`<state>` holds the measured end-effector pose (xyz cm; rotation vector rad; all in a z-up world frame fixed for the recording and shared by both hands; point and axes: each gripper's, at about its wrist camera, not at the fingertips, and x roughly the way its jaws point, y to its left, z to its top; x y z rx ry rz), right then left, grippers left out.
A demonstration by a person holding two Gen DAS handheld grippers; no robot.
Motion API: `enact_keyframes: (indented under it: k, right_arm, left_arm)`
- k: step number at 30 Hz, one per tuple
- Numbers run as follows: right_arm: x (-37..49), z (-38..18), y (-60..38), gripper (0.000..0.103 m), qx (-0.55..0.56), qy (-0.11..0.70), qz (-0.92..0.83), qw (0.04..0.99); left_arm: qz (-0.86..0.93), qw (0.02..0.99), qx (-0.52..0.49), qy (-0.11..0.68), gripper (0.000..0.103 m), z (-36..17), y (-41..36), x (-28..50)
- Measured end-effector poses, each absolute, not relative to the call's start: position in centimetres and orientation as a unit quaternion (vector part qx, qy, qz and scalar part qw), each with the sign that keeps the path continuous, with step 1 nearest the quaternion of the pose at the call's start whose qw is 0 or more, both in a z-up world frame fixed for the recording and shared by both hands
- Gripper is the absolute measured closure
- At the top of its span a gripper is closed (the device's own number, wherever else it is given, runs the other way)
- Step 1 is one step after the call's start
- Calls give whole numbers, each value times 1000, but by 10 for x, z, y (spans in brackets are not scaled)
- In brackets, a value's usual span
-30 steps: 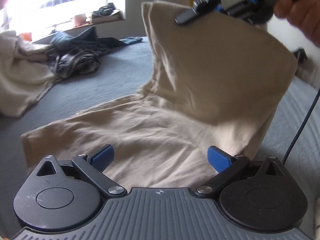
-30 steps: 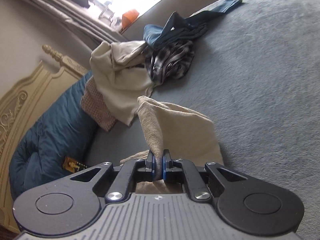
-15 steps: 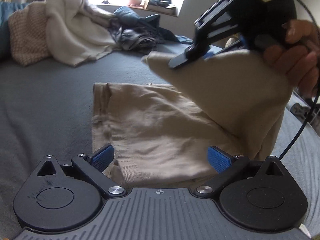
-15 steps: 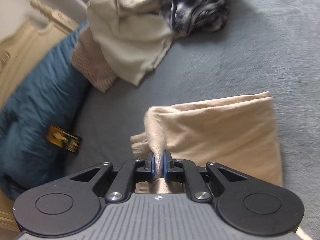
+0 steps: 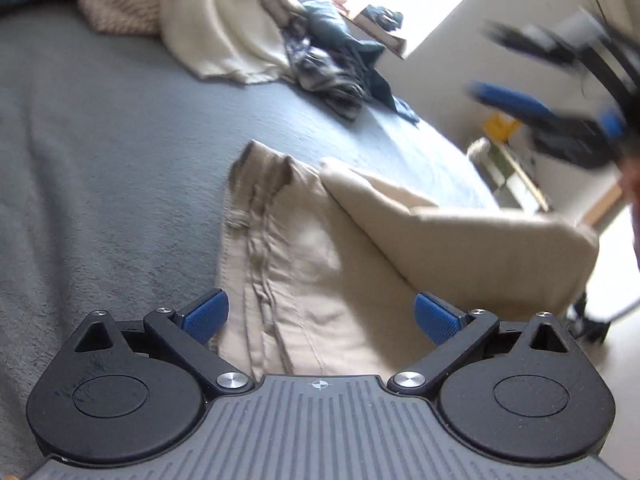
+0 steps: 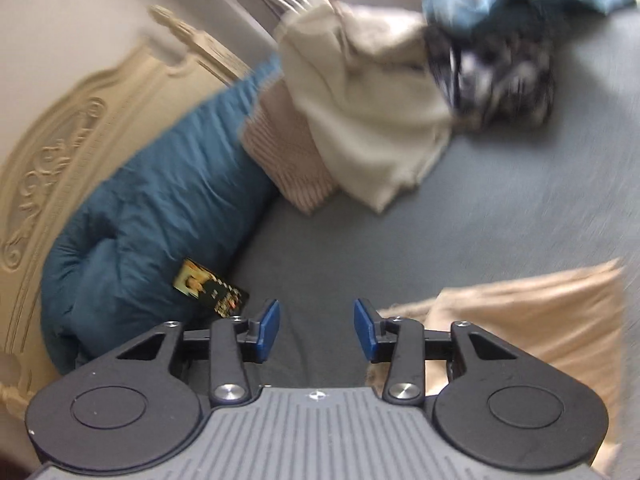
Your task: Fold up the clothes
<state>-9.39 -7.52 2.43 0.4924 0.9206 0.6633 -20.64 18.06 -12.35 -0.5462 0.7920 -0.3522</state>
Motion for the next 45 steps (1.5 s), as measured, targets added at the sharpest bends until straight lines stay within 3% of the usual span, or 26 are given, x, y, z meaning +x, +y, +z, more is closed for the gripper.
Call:
enact_keyframes:
  k: [3, 5, 13, 18, 21, 23, 24, 25, 26, 31, 33, 35, 38, 45]
  right_arm:
    - [-118, 44, -114, 49, 189, 389, 288, 854]
    - [-137, 48, -135, 37, 166, 371, 274, 872]
    - [-202, 35, -158, 15, 70, 342, 308, 885]
    - [-216, 13, -135, 12, -7, 327, 296, 898]
    - [-217, -4, -112, 18, -78, 310, 280, 905]
    - [-216, -16, -98, 46, -117, 309, 274, 903]
    - [-217, -21, -93, 52, -132, 310, 271, 902]
    - [-221, -25, -91, 65, -140, 312, 276, 898]
    - [-223, -27, -90, 69, -139, 313, 285, 895]
    - [-240, -38, -89, 76, -150, 311, 307, 887]
    - [-246, -41, -87, 77, -153, 312, 311, 885]
    - [-251, -43, -85, 78, -156, 312, 314, 883]
    - [-257, -44, -84, 79, -159, 309, 319, 882]
    - [-260, -42, -89, 81, -144, 304, 314, 888]
  left_arm:
    - [-162, 865, -285, 380, 2, -125, 188, -200]
    - [-160, 860, -299, 382, 2, -126, 191, -197]
    - [-149, 847, -327, 391, 2, -125, 191, -189]
    - [-138, 851, -325, 388, 3, -118, 189, -187]
    - [-138, 856, -322, 379, 3, -109, 189, -187]
    - [-144, 855, -320, 382, 3, -104, 185, -181]
    - [-150, 853, -320, 384, 3, -102, 181, -176]
    - [-155, 850, -321, 388, 3, -101, 177, -171]
    - [-158, 848, -320, 392, 3, -100, 173, -165]
    - [-160, 833, -317, 425, 5, -106, 154, -132]
    - [-151, 829, -307, 442, 15, -111, 148, -121]
    - [-144, 830, -295, 450, 31, -114, 143, -116]
    - [-140, 832, -289, 451, 42, -114, 140, -111]
    - [-142, 827, -283, 464, 43, -104, 139, -118]
